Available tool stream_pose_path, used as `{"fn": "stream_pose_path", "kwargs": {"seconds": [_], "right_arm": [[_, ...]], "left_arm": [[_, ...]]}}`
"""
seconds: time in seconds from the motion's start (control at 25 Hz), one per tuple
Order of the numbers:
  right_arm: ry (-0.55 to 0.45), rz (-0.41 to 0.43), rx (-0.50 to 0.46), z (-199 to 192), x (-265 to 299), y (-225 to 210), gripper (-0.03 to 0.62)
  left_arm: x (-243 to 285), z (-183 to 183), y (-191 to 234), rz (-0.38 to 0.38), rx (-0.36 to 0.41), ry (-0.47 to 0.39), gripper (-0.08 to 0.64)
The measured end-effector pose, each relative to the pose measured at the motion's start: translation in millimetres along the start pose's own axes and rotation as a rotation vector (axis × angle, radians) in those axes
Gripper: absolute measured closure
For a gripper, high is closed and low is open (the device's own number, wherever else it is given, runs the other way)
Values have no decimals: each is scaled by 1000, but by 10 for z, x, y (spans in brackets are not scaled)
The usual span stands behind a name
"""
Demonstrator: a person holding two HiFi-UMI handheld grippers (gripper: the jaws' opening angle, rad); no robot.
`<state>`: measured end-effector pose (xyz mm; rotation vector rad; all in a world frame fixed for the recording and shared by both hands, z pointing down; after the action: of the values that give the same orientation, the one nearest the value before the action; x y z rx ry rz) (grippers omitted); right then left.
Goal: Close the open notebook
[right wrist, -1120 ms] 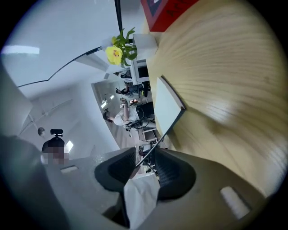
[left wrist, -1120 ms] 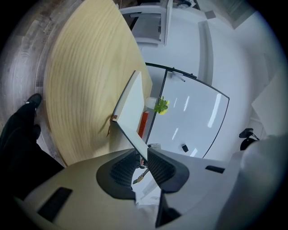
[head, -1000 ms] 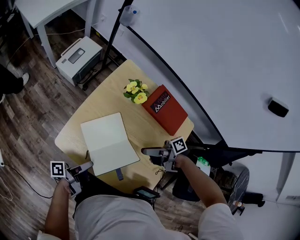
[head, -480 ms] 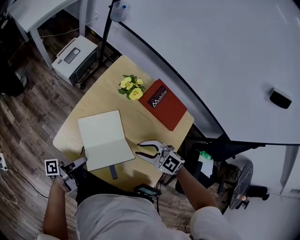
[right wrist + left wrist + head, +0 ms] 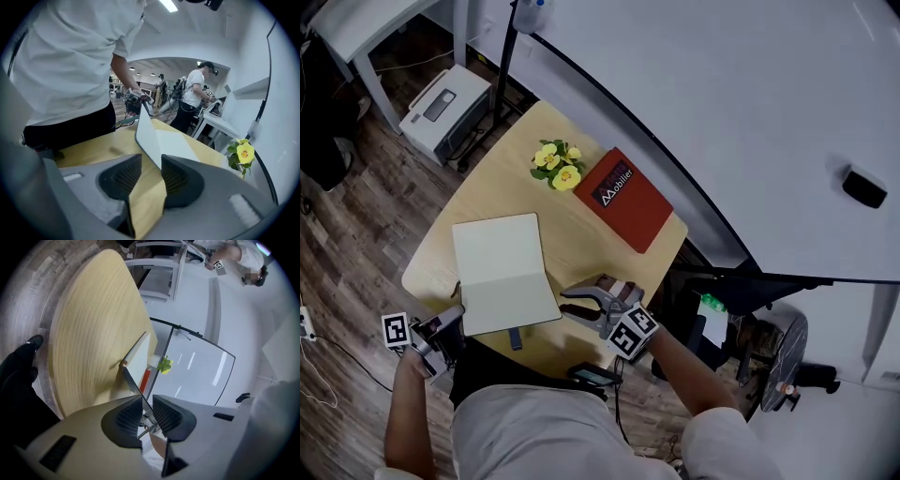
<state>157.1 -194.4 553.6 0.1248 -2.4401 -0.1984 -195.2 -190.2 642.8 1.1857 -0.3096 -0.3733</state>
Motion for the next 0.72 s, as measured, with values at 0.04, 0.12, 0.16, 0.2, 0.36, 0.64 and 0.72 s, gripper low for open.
{"fn": "stream_pose_path", "kwargs": {"seconds": [0.04, 0.12, 0.16, 0.2, 0.36, 0.64, 0.72], "right_arm": [[14, 8, -15, -28, 10, 38, 471], [37, -8, -25, -57, -9, 97, 471], [39, -37, -18, -66, -17, 109, 471], [35, -71, -5, -66, -16, 106, 471], [-8, -100, 2, 7, 135, 85, 471], [-86, -120, 99, 16, 224, -42, 485], [-90, -109, 97, 30, 224, -58, 545]], "left_arm": [[7, 12, -2, -8, 0, -8, 485], [26, 9, -12, -20, -3, -15, 482], [25, 3, -15, -19, -3, -14, 480], [19, 0, -15, -14, -2, -12, 480], [22, 10, -22, -12, -4, -11, 482], [28, 10, -9, -3, 5, -5, 479], [38, 21, -17, -12, 1, -6, 472]]}}
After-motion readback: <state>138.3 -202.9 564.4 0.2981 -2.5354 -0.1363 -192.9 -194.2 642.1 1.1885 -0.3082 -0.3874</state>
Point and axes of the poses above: the fingertips, and each gripper's own axes: x forward along the fingers, y to its left, z out of its top, the point moved 9 cm from there along -x, backward along the fingers, and after that the axes turned 2 degrees about x, right-handed, at the moved point
